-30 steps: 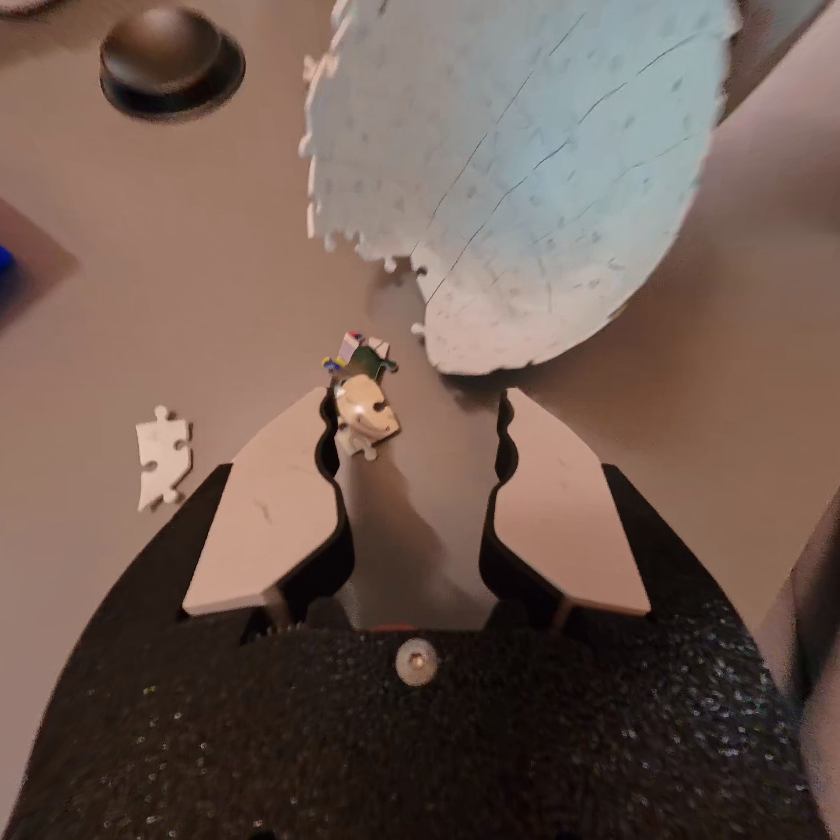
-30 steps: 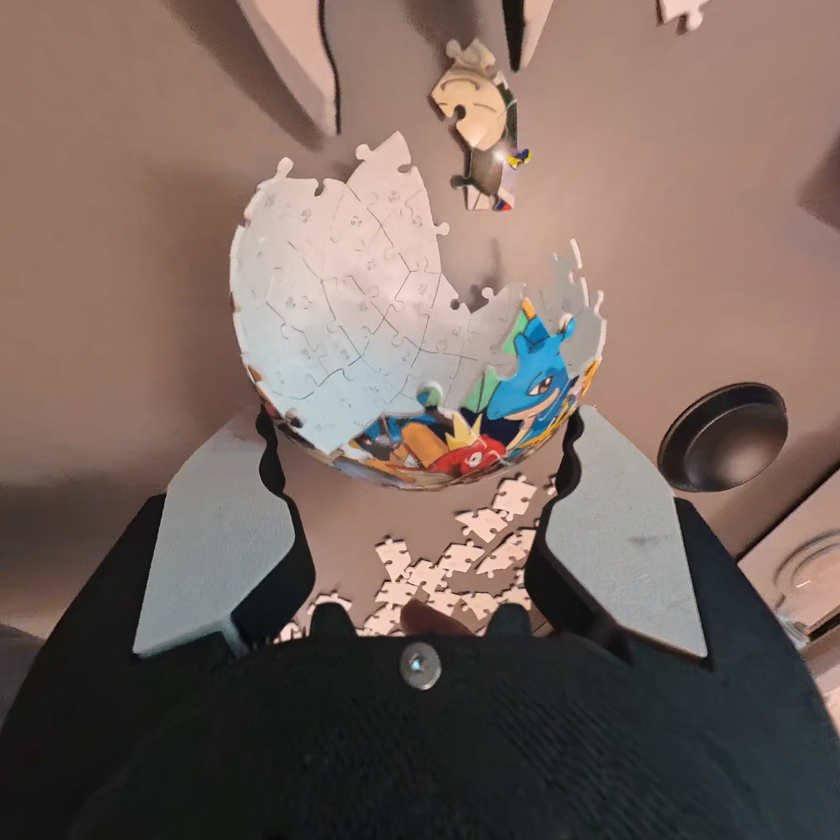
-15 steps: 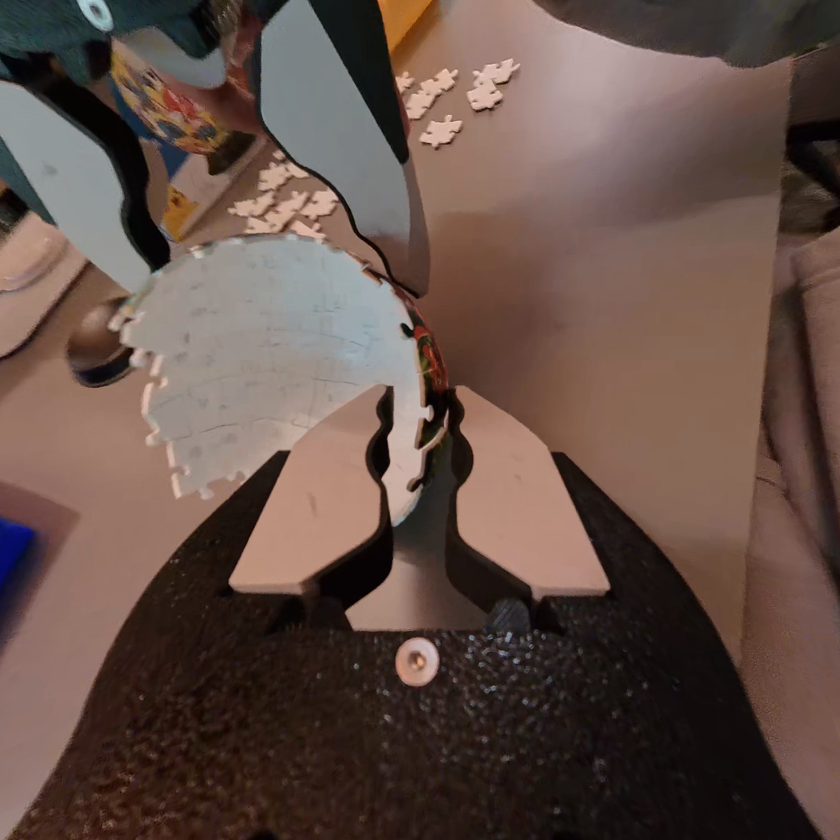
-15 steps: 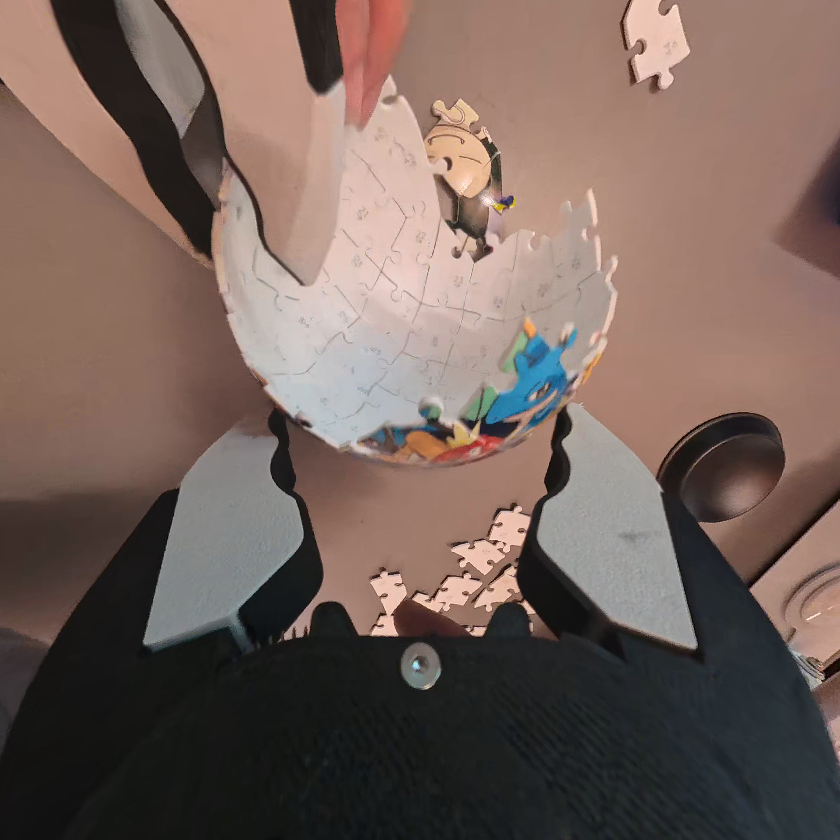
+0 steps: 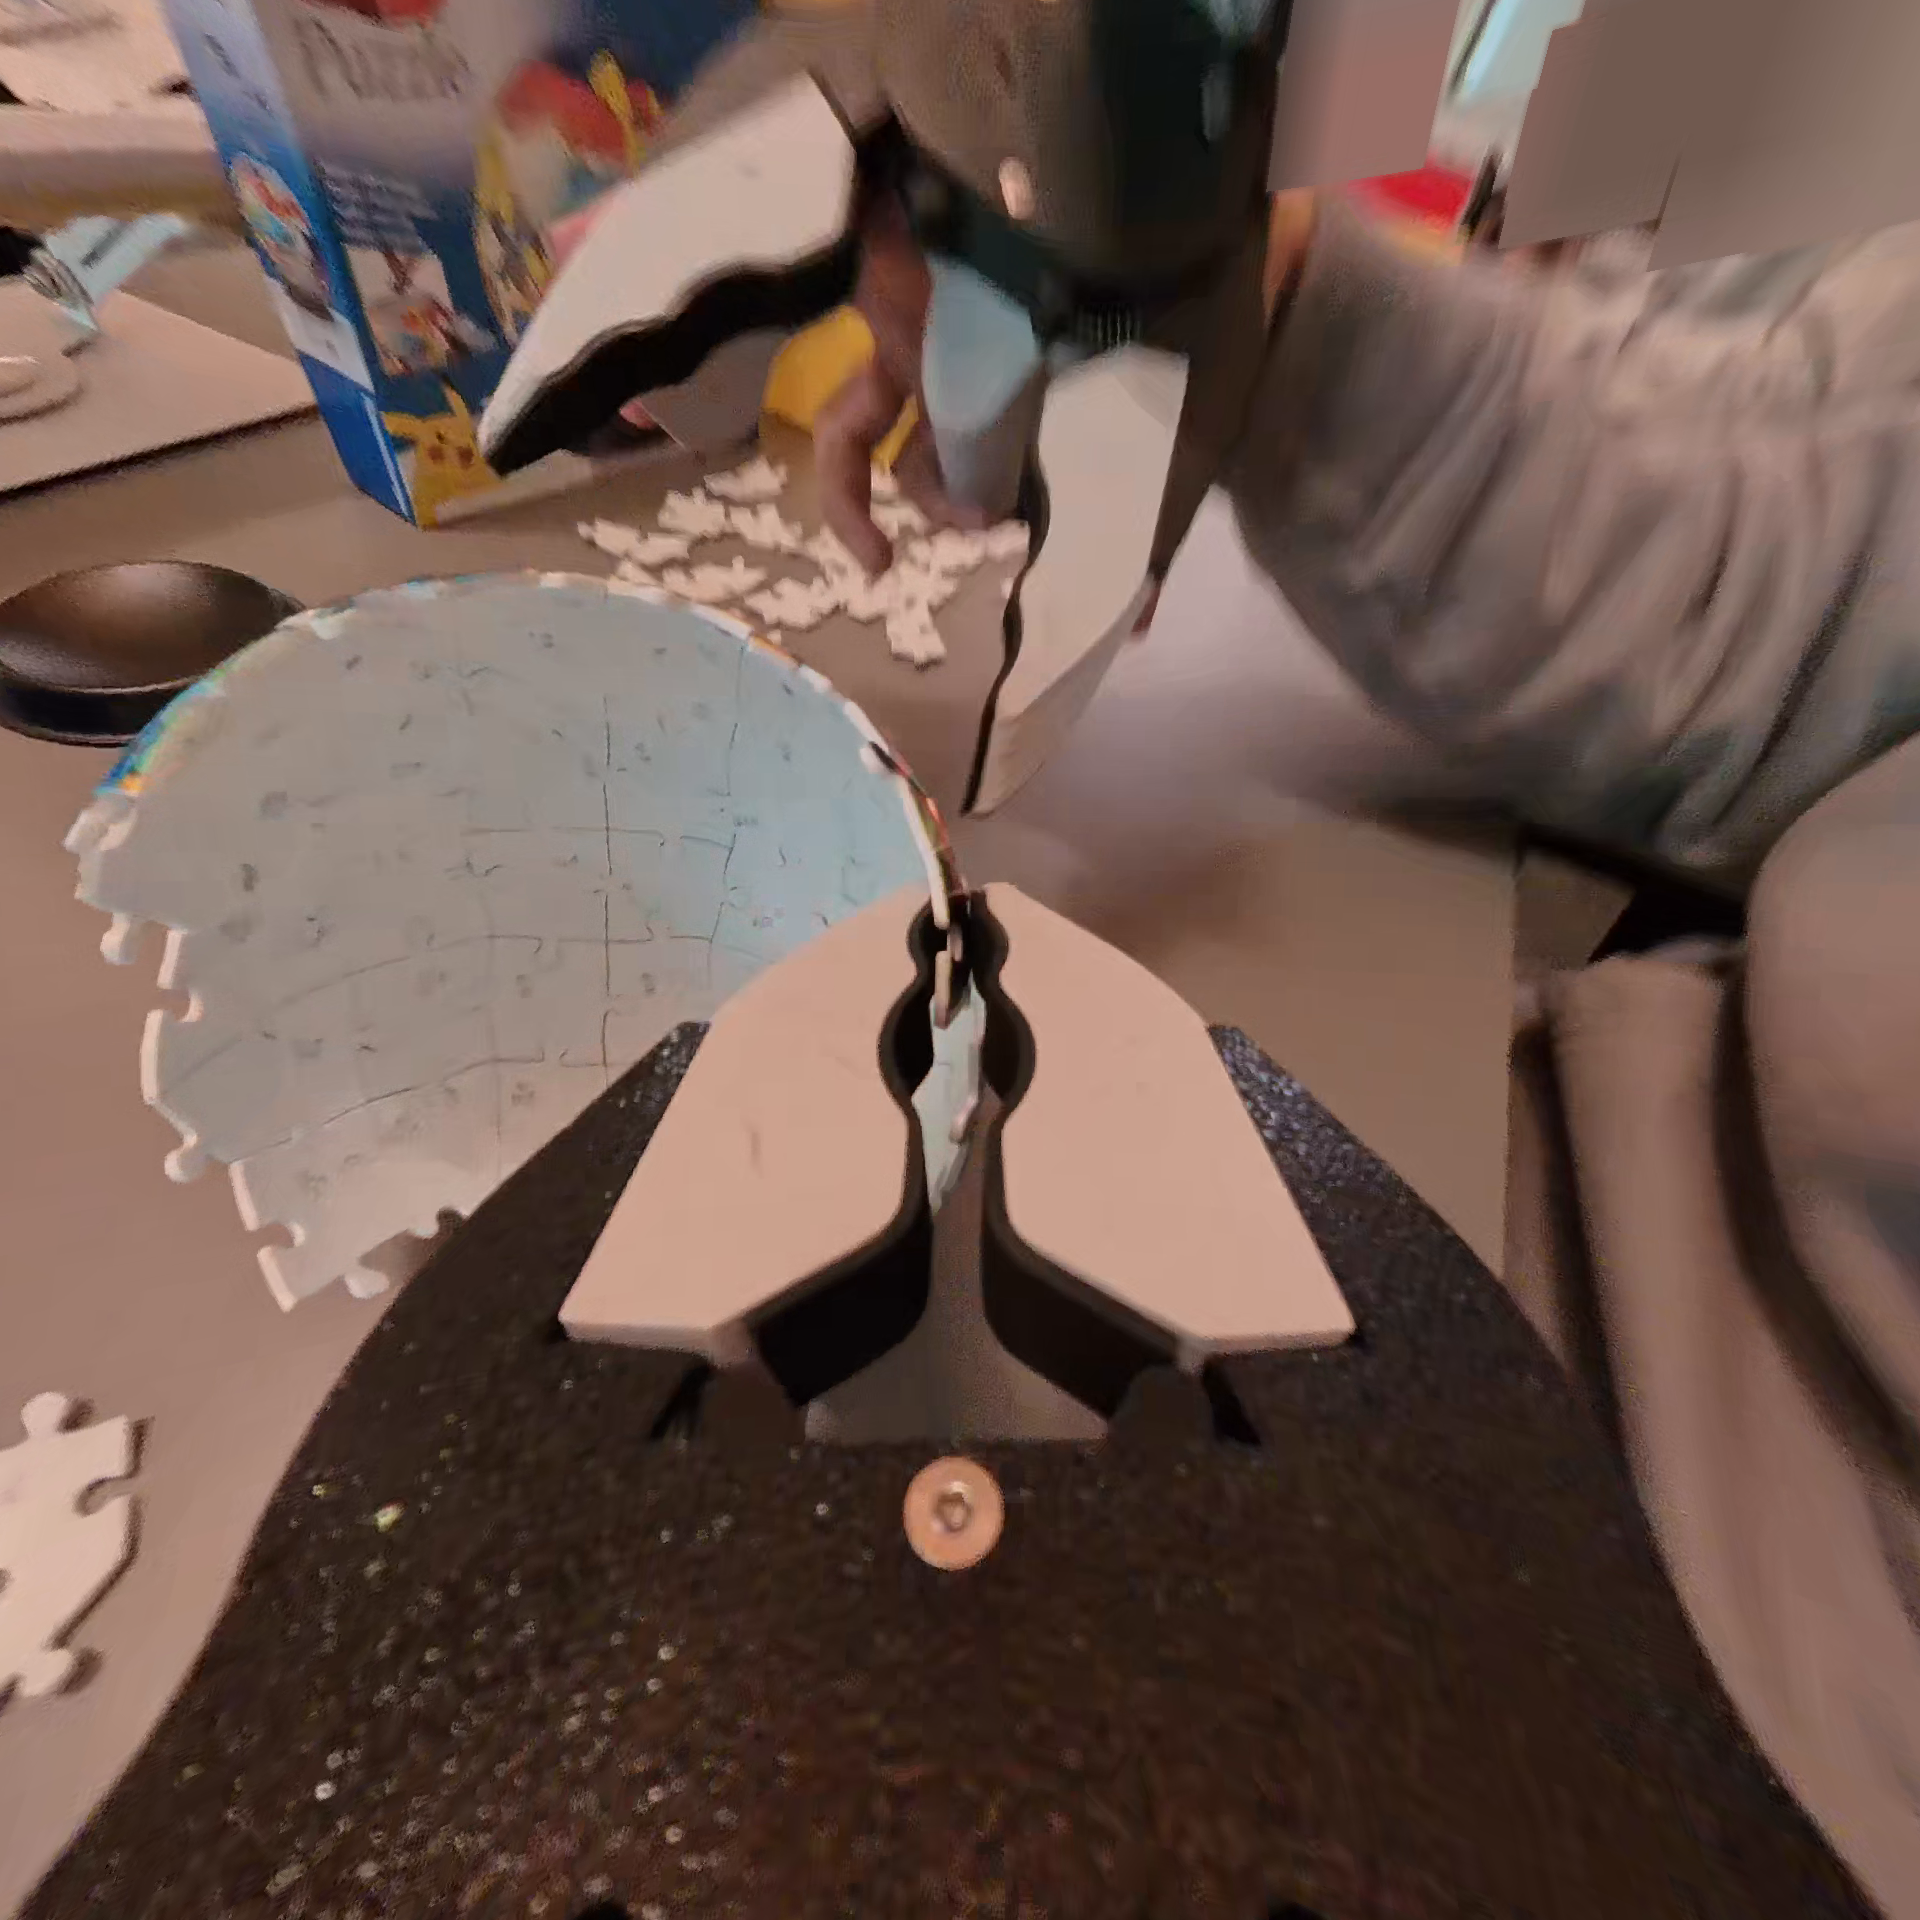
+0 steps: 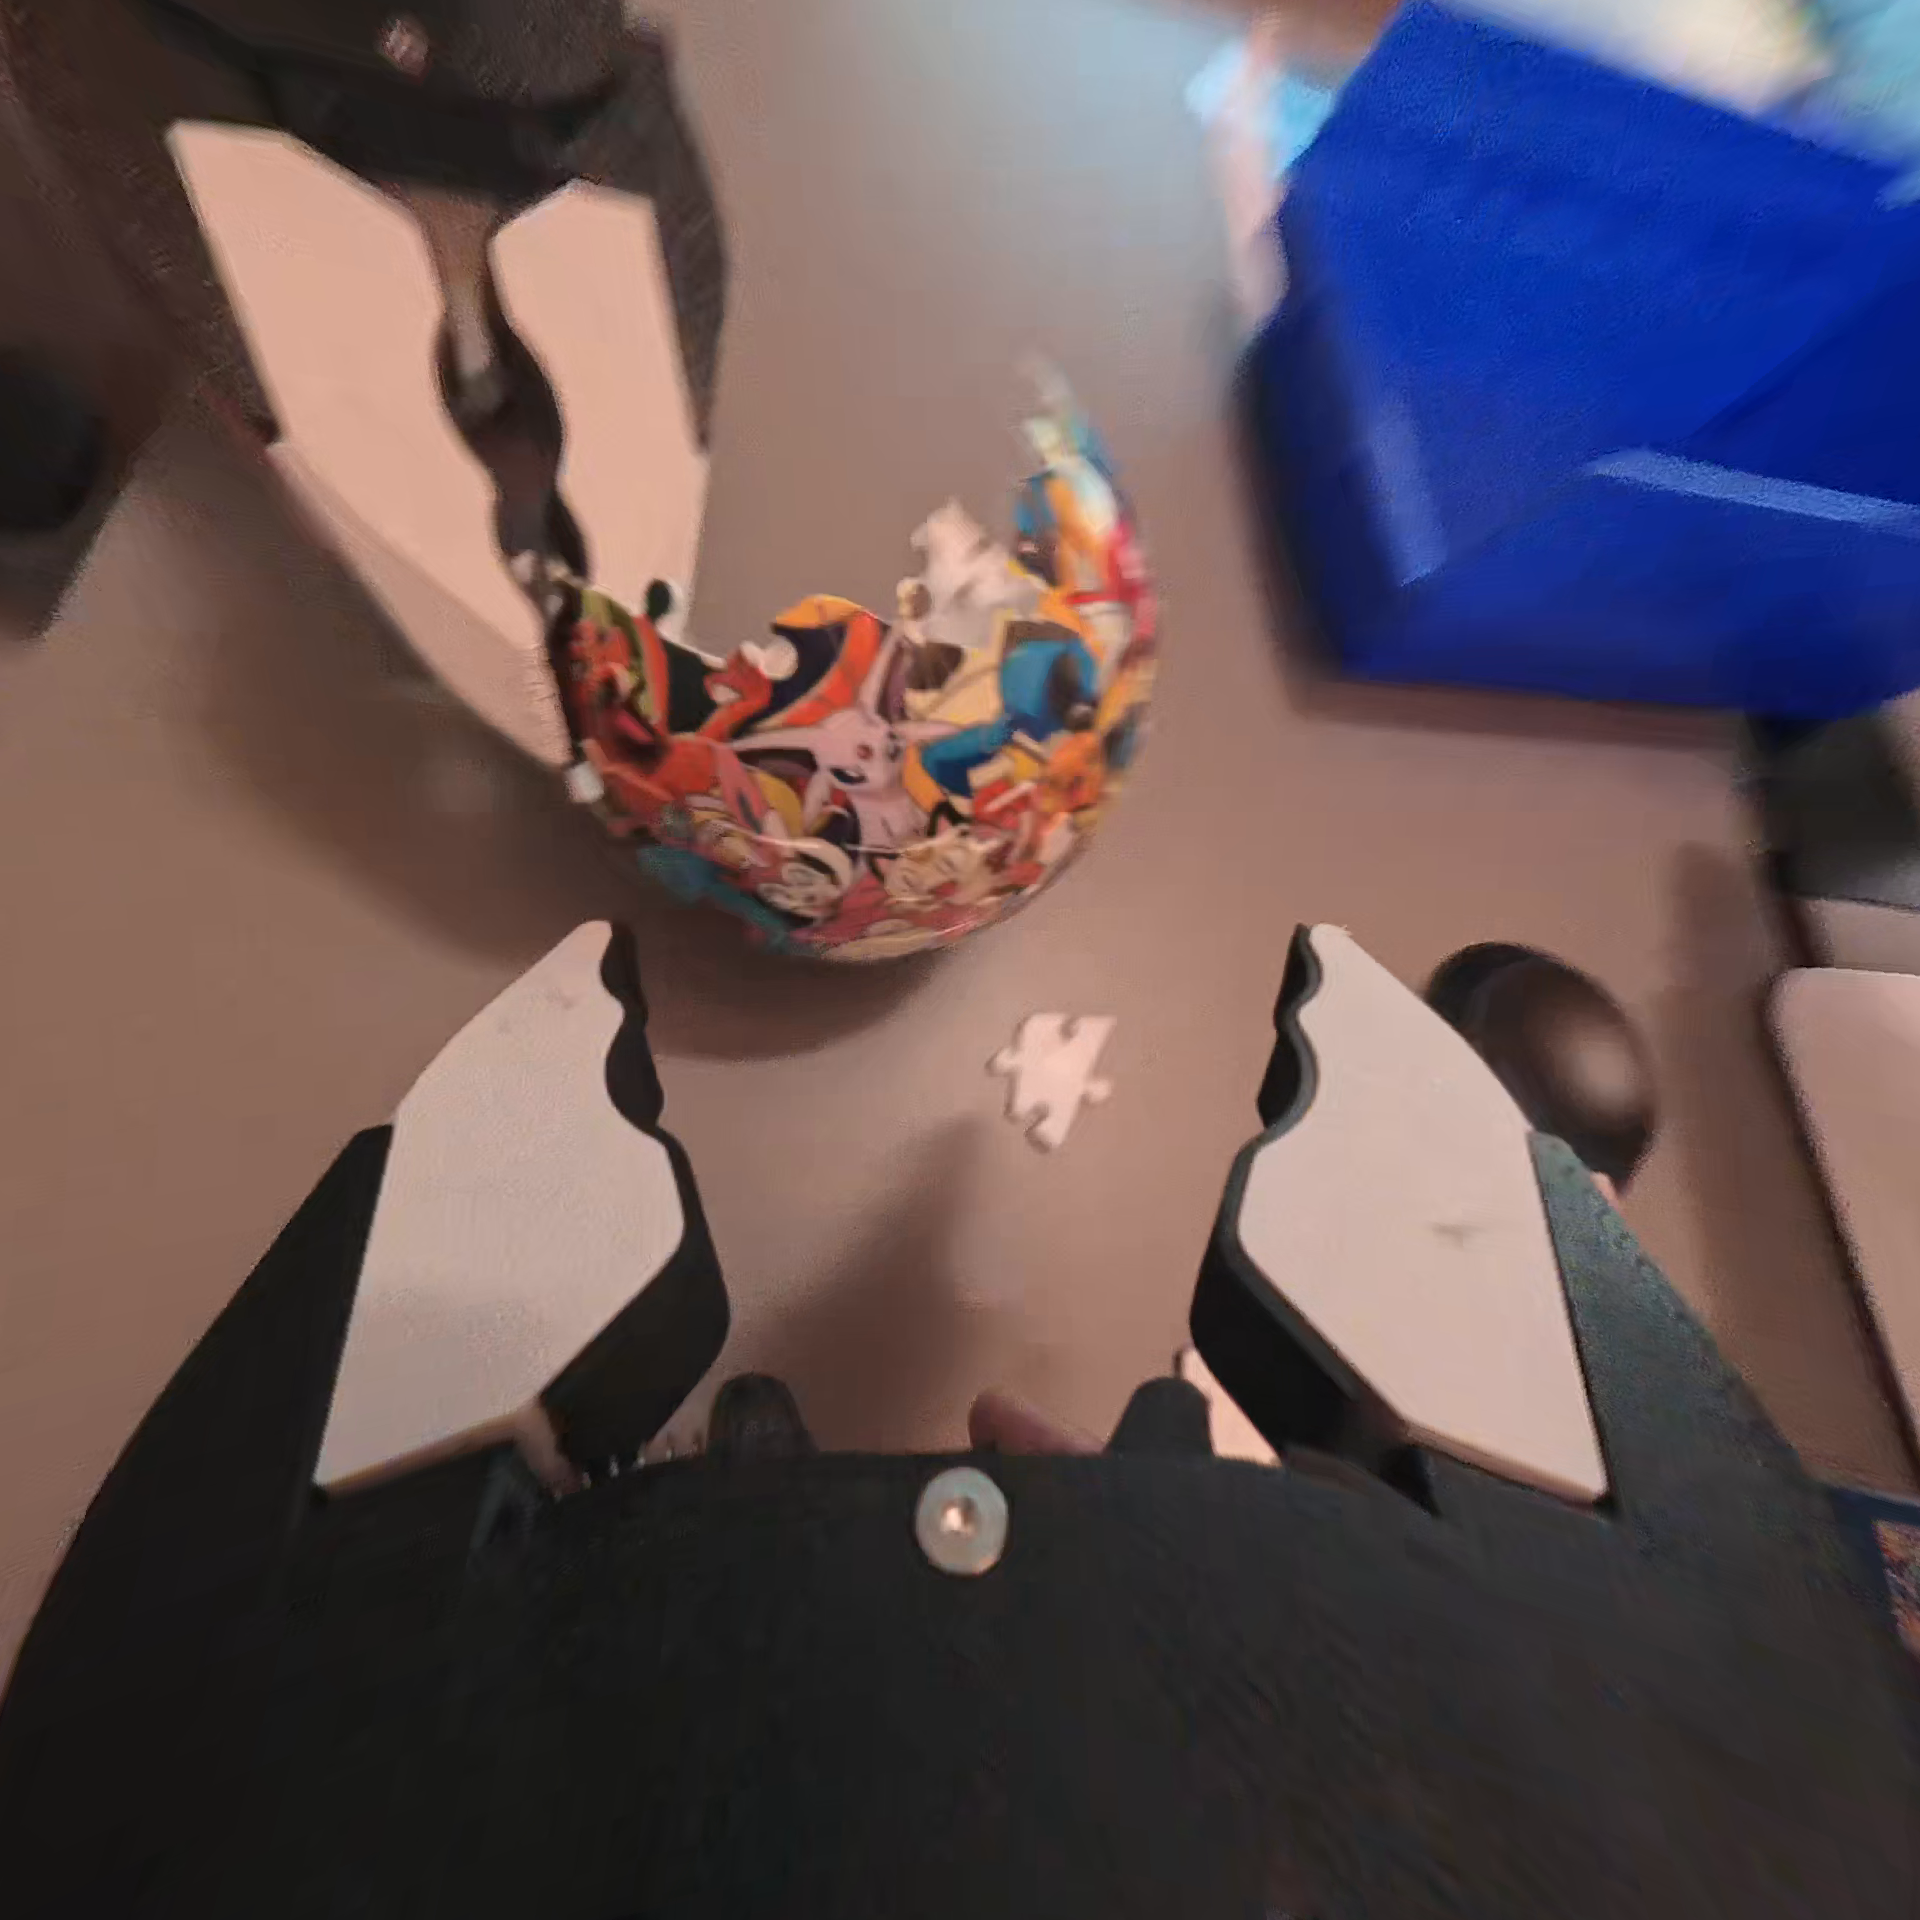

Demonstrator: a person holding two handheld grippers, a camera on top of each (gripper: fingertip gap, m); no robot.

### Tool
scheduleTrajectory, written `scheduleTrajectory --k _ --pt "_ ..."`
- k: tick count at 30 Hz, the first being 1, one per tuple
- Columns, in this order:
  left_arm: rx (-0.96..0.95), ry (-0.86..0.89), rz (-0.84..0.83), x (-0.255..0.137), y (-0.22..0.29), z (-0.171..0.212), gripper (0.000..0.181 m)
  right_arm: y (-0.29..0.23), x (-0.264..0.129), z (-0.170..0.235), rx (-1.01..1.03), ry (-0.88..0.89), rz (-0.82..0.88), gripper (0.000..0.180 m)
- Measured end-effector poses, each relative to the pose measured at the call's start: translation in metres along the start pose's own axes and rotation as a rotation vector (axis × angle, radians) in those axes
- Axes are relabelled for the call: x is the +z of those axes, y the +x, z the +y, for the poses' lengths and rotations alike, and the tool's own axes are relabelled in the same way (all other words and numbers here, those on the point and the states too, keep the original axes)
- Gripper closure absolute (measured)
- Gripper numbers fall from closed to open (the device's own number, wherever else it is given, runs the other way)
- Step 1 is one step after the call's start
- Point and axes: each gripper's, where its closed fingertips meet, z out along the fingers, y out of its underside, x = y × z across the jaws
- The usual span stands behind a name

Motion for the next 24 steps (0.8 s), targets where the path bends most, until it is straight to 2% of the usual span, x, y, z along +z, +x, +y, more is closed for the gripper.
scheduleTrajectory --k 3,6,8,11,16,19,21,24 --pt "-0.127 0.139 0.041 -0.009 -0.005 -0.009 0.178 0.013 0.003 -0.015 -0.048 0.246 0.247 0.059" --pt "-0.22 0.253 0.065 -0.02 -0.013 -0.017 0.178 -0.003 0.018 -0.022 -0.179 0.333 0.275 0.054" --pt "-0.257 0.3 0.089 -0.026 -0.015 -0.02 0.177 -0.015 0.028 -0.028 -0.306 0.363 0.248 0.054" --pt "-0.284 0.335 0.122 -0.031 -0.016 -0.02 0.178 -0.025 0.037 -0.039 -0.394 0.385 0.197 0.054" --pt "-0.313 0.335 0.143 -0.035 -0.017 -0.02 0.177 -0.019 0.053 -0.041 -0.489 0.334 0.226 0.056" --pt "-0.316 0.303 0.143 -0.036 -0.015 -0.021 0.168 -0.015 0.057 -0.043 -0.521 0.308 0.295 0.045" --pt "-0.298 0.269 0.115 -0.036 -0.015 -0.023 0.156 -0.019 0.061 -0.042 -0.551 0.266 0.303 0.049" --pt "-0.192 0.117 0.029 -0.036 -0.014 -0.01 0.155 -0.024 0.061 -0.047 -0.572 0.27 0.306 0.059"
